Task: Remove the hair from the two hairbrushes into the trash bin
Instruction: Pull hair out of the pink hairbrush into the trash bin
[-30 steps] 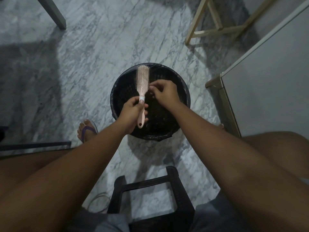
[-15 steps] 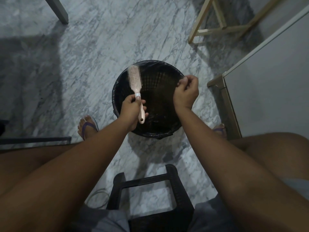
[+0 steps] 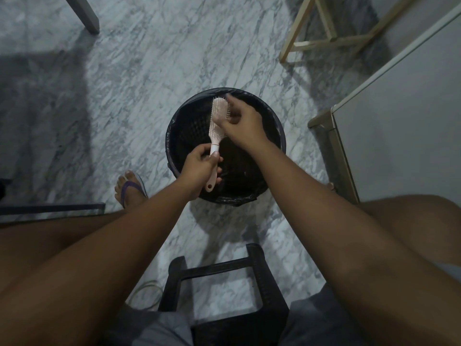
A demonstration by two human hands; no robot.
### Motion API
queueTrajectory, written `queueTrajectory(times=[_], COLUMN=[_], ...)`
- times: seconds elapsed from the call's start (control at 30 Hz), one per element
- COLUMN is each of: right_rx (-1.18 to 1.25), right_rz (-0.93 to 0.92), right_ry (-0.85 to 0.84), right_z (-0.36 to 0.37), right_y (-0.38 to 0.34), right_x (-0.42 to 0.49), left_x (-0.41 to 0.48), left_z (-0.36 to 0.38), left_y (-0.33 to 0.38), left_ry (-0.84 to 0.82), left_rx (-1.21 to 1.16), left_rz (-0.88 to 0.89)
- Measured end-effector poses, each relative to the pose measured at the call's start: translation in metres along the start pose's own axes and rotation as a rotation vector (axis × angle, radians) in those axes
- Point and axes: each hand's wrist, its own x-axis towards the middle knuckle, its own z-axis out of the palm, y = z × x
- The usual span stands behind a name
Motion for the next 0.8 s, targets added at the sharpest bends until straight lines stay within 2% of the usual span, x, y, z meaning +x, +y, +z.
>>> queueTrajectory(times=[0.07,0.27,0.47,0.67,0.8], right_rx=[-0.147,-0.366,-0.181,0.064,0.009], right_rz=[-0.047,-0.053,-0.169,-0.375,-0.367], right_ry=[0.002,0.012,0.110,0.381,0.474], right_z=[-0.002,-0.005,-0.011,-0.033,-0.035], right_y=[-0.002,0.000,-0.009,-0.029,-0.019], right_x=[0.005,0.014,0.009,0.007,0.006], left_x=[0.000,0.001,0.000,0.001,0.001], left_z=[0.001,0.004,0.004,0.001,0.000], left_y=[-0.001,-0.007,-0.007,-0.006,-0.002], left_ry=[0.003,0.001,-0.030,-0.028,-0.028], left_rx=[0.012,0.084,0.008,-0.064,-0.080], left_rz=[0.002,0.024,-0.023,-0.043,-0.034])
